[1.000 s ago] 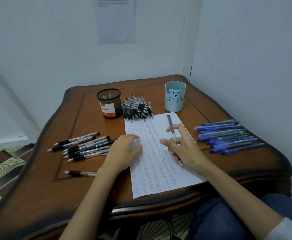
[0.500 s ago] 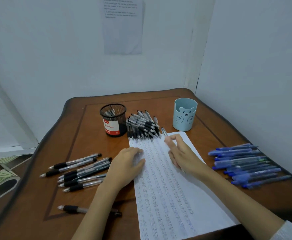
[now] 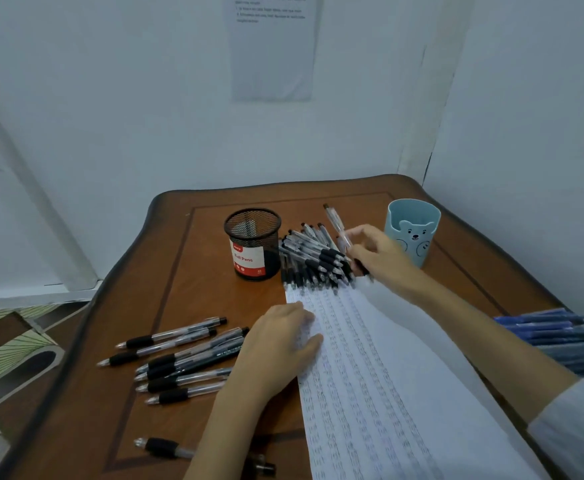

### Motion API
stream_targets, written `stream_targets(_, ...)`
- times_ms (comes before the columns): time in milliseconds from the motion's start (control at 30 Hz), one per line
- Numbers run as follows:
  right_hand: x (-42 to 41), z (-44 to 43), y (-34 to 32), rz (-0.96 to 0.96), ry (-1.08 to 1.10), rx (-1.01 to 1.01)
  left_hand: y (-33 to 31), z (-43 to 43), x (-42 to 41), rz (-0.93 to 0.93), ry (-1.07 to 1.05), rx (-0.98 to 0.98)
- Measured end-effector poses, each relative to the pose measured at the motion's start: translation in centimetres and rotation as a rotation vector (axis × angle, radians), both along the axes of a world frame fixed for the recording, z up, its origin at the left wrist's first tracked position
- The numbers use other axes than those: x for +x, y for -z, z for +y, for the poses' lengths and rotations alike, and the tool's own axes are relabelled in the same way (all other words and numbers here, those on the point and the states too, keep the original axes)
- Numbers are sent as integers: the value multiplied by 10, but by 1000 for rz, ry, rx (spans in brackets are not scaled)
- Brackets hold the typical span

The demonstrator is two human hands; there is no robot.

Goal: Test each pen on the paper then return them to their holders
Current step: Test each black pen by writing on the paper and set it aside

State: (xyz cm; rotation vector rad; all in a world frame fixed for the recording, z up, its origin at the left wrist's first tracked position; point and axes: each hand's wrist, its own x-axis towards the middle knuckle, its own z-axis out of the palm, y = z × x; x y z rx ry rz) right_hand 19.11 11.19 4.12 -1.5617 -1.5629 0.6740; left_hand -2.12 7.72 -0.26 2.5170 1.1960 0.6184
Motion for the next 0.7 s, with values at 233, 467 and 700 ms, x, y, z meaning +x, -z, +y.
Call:
stream_targets(233,-2,52,-4,-276,129,117,3,2,-1,-7,-3,14)
stream_targets(467,-13,68,19,-491,194,78,5,3,0,-5,-12,22)
stream_targets(700,-18,43,12,-531,182,128,4,1,0,-11,-22,21)
